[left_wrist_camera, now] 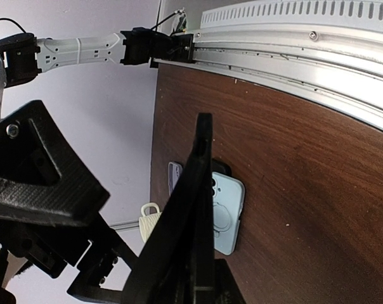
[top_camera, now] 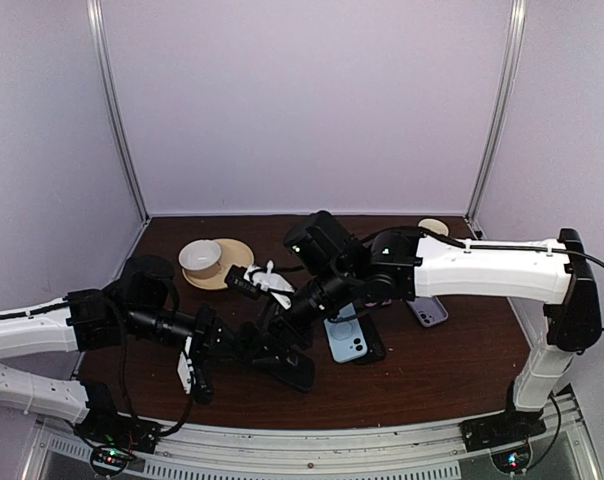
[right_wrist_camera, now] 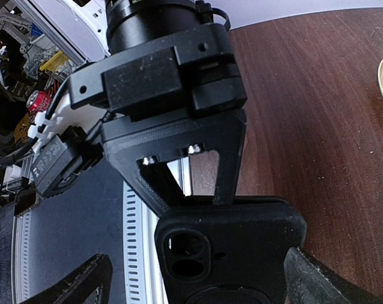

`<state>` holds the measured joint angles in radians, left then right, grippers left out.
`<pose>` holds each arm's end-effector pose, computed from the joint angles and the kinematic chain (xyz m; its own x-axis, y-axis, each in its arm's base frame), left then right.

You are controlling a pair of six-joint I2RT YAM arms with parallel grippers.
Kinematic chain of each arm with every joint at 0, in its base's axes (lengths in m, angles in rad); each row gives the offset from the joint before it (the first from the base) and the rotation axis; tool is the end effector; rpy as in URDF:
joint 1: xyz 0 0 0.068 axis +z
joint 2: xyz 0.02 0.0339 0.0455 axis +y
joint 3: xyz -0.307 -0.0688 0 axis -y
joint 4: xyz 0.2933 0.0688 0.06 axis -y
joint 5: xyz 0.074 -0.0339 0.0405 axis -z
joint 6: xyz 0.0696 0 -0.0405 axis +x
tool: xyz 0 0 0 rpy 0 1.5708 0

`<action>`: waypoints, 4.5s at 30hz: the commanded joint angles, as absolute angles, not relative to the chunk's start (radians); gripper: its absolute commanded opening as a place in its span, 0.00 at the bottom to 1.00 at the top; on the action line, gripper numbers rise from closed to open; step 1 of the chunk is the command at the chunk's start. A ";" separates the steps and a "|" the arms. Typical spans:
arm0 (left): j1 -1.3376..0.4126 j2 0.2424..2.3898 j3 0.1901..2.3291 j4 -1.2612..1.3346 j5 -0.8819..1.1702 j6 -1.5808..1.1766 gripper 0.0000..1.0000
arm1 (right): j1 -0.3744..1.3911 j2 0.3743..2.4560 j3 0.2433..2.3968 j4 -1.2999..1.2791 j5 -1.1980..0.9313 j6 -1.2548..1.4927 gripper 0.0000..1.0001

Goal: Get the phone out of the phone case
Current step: Pick up the phone case from the phone, then remove the phone case from the phone, then place the phone case at the center of the board.

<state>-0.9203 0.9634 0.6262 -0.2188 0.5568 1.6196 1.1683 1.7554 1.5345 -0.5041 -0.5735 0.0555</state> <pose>0.1248 -0.2248 0.2549 0.9619 0.1362 -0.2372 0.2730 -0.4272 0.8620 0.1512 0.4517 0.3217 -0.3111 -0.6117 -0.7274 -0.9161 -0.0107 0.4008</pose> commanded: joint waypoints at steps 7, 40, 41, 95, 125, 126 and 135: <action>-0.921 0.948 0.628 -0.132 0.576 1.601 0.00 | 1.170 1.817 1.603 -0.497 -0.555 0.029 0.99; -0.922 0.942 0.626 -0.139 0.597 1.602 0.00 | 1.166 1.859 1.616 -0.462 -0.536 0.036 0.87; -0.922 0.942 0.626 -0.140 0.597 1.602 0.00 | 1.167 1.860 1.615 -0.462 -0.536 0.037 0.85; -0.922 0.949 0.608 -0.096 0.511 1.594 0.00 | 1.067 1.739 1.464 -0.489 -0.410 0.078 0.75; -0.922 0.966 0.613 -0.095 0.461 1.581 0.00 | 0.878 1.557 1.279 -0.836 0.044 0.196 0.75; -0.921 0.968 0.614 -0.095 0.462 1.580 0.00 | 0.874 1.549 1.263 -0.861 0.068 0.219 0.75; -0.922 0.973 0.615 -0.096 0.470 1.575 0.00 | 0.787 1.516 1.099 -0.953 0.167 0.283 0.76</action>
